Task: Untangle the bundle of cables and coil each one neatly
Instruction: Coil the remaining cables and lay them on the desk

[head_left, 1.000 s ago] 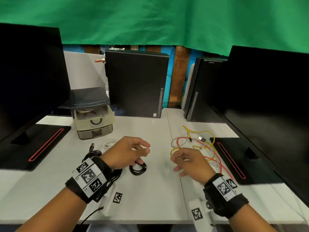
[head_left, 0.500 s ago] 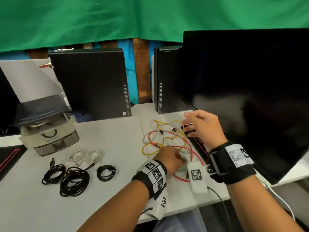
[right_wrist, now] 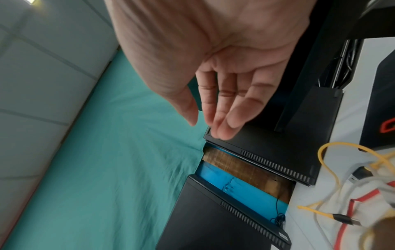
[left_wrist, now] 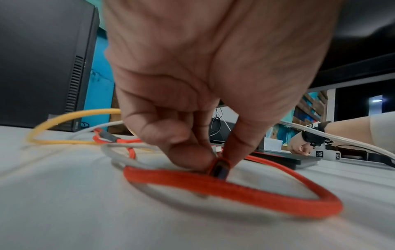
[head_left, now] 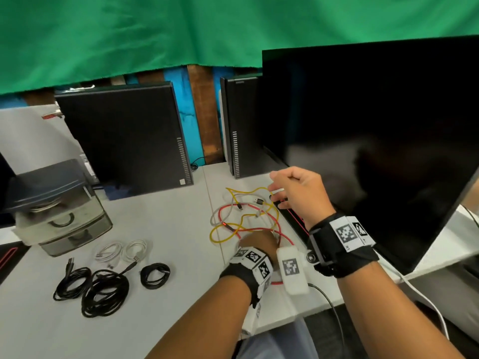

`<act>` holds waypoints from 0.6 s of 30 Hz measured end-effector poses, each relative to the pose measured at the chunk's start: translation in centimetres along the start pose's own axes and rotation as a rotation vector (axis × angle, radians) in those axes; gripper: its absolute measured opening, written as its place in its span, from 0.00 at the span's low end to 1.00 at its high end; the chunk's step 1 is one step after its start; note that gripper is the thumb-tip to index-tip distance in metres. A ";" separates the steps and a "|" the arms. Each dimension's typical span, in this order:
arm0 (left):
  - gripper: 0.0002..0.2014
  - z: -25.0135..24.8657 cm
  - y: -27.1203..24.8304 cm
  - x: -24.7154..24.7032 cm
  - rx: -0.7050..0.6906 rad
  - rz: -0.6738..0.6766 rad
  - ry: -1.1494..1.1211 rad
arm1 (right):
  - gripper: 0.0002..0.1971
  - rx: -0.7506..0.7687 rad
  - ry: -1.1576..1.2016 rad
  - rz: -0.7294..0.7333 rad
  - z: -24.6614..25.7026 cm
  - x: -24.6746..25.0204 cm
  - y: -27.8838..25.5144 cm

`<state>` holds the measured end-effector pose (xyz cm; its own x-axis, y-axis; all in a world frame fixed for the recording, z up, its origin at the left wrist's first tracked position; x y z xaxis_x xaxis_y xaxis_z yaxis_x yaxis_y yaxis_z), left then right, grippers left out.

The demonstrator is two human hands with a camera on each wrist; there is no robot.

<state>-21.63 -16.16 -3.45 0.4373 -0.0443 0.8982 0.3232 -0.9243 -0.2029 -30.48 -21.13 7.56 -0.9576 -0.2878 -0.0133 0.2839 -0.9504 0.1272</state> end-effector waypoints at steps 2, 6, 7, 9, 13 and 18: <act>0.16 1.1 -1.0 0.5 -0.021 -0.014 0.016 | 0.07 -0.017 -0.028 0.040 -0.7 -0.7 0.0; 0.13 4.0 -1.8 1.3 -0.002 0.036 -0.101 | 0.09 -0.043 -0.173 0.157 -3.1 -2.6 -0.2; 0.08 4.6 -2.3 1.7 -0.006 0.035 -0.147 | 0.09 -0.066 -0.199 0.193 -4.0 -3.0 -0.2; 0.05 6.5 -2.8 2.4 0.017 -0.009 -0.273 | 0.09 -0.157 -0.224 0.255 -6.0 -3.5 -0.5; 0.09 10.7 -3.1 3.1 0.071 -0.103 -0.596 | 0.10 -0.292 -0.295 0.299 -8.9 -3.9 -0.9; 0.10 12.8 -4.0 6.1 -0.012 -0.384 -0.797 | 0.06 -0.255 -0.363 0.406 -9.2 -6.2 -2.7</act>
<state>-9.47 -7.93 -2.13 0.7567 0.5431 0.3638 0.5609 -0.8253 0.0653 -24.87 -17.84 -1.81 -0.7130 -0.6177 0.3317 0.5903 -0.7842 -0.1915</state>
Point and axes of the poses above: each hand's wrist, its own y-axis towards the middle knuckle, its own x-axis out of the back of the hand, z = x × y, the point moved 6 cm from there along y, towards the middle knuckle, and after that the axes turned 4 degrees about -z, right-handed, at the moved point
